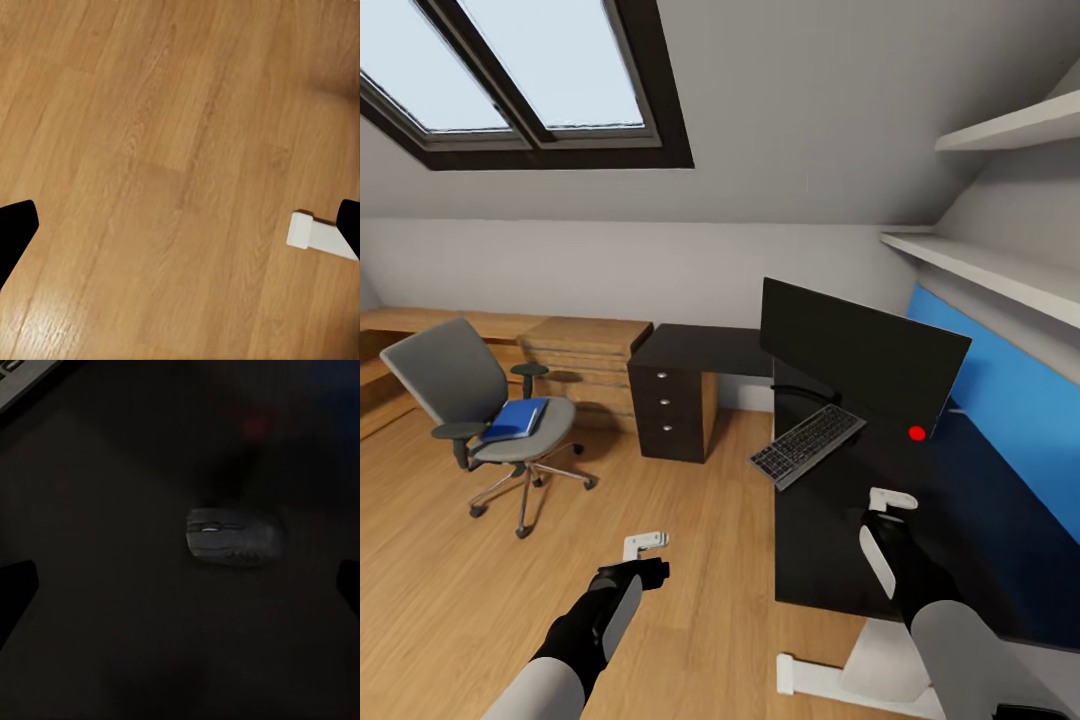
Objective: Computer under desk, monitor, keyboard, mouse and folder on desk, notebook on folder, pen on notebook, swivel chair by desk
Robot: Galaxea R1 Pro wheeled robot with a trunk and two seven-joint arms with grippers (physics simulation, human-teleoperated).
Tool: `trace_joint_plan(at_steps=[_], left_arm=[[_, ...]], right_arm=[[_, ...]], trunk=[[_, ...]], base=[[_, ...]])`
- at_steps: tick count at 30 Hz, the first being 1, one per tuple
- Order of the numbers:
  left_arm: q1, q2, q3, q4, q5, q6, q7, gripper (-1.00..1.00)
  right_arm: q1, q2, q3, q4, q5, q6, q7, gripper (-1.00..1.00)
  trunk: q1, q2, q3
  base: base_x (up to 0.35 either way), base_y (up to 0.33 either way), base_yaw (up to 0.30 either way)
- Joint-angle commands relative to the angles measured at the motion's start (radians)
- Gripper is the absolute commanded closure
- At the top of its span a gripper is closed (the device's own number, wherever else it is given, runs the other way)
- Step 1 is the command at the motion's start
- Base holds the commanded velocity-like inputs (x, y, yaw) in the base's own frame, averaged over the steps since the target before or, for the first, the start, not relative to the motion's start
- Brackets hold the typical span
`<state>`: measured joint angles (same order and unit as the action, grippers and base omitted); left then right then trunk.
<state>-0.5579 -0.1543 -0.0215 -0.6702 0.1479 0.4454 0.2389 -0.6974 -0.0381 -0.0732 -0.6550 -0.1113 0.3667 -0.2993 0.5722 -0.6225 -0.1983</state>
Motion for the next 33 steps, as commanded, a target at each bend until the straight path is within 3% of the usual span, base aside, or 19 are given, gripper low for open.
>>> trace_joint_plan(at_steps=[1,8,13,15,21,29,33], left_arm=[[0.0,0.0,-0.002,-0.002,0.011,0.004,0.008,-1.0],[0.0,0.001,-0.003,-0.002,0.012,0.004,0.004,-1.0],[0.0,0.001,-0.003,-0.003,0.012,-0.025,0.0,-1.0],[0.0,0.001,-0.002,-0.003,0.012,-0.068,-0.001,-1.0],[0.0,0.001,-0.002,-0.004,0.013,-0.081,-0.001,-1.0],[0.0,0.001,-0.001,-0.005,0.016,-0.085,-0.001,-1.0],[0.0,0.0,0.0,-0.074,0.031,-0.076,-0.002,-1.0]], right_arm=[[-0.001,-0.001,0.002,-0.002,-0.01,0.003,-0.006,-1.0],[-0.001,-0.003,0.003,0.0,-0.009,-0.005,-0.006,-1.0],[-0.001,-0.007,0.004,0.049,-0.008,-0.063,-0.006,-1.0],[-0.001,-0.024,0.005,0.131,-0.008,-0.126,-0.006,-1.0],[-0.002,-0.042,0.006,0.18,-0.008,-0.181,-0.001,-1.0],[-0.007,-0.075,0.005,0.284,-0.008,-0.215,0.034,-1.0],[-0.008,-0.083,0.004,0.308,-0.009,-0.23,0.039,-1.0]], trunk=[[0.0,-0.001,-0.002],[0.0,-0.001,-0.002],[0.0,-0.001,-0.002],[0.0,-0.001,-0.002],[0.0,-0.001,-0.002],[0.0,-0.001,-0.002],[0.0,-0.001,-0.002]], base=[[0.052,0.0,0.001],[0.076,0.0,0.0],[0.248,0.0,0.0],[0.04,0.0,0.0],[0.01,0.0,0.0],[0.149,0.0,0.0],[0.043,0.0,0.0]])
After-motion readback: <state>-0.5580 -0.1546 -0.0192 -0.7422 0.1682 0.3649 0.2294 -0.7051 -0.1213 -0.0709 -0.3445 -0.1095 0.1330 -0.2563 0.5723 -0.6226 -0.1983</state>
